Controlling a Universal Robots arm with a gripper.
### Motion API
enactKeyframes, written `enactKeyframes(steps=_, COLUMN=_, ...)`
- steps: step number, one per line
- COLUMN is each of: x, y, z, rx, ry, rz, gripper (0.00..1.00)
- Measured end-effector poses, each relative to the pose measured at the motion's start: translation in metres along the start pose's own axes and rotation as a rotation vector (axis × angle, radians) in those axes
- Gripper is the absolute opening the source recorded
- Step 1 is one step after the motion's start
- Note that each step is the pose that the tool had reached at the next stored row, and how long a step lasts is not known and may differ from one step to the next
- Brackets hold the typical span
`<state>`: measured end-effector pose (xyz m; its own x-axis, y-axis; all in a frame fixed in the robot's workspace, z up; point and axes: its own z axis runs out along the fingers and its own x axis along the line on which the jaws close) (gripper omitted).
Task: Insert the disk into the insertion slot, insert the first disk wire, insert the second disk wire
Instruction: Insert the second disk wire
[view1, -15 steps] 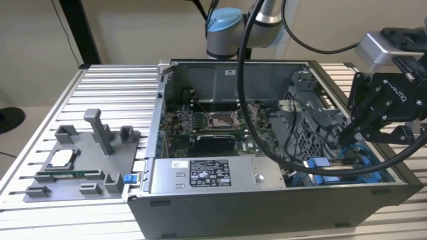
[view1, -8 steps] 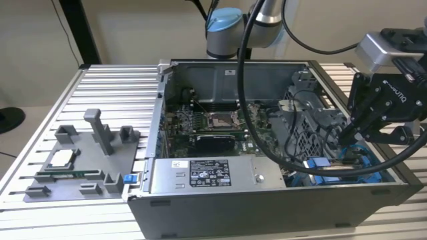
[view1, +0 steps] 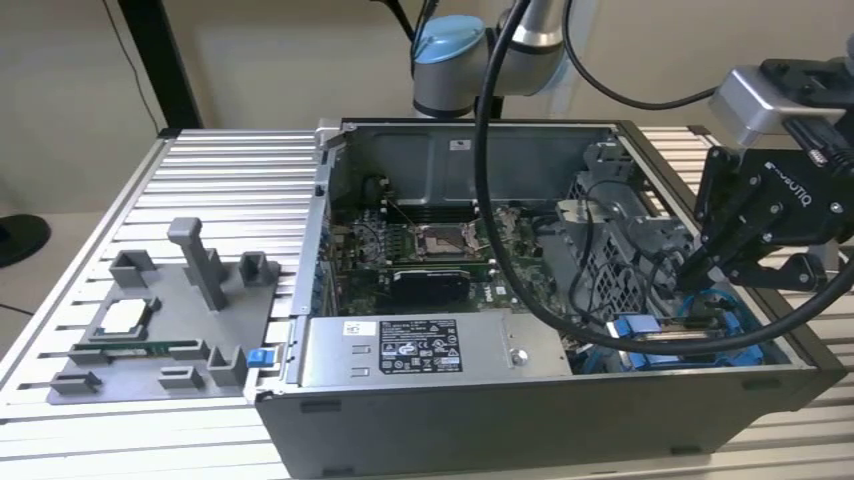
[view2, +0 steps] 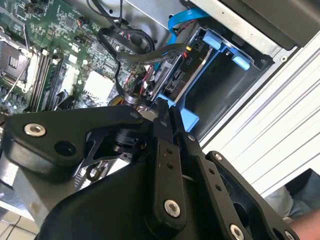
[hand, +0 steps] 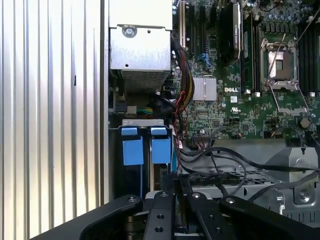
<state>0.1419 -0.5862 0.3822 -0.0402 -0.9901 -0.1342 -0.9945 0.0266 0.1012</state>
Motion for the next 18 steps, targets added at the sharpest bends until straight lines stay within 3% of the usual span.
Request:
enactKeyframes(steps=6, x=0.0003, y=-0.0002, z=0.0021, rx=0.0017, ry=-0.0003, rz=0.000, gripper=0.00)
enactKeyframes(steps=18, x=0.0013, y=-0.0011, z=0.0208, rx=0.0427, ry=-0.0011, rz=-0.007, gripper=0.00)
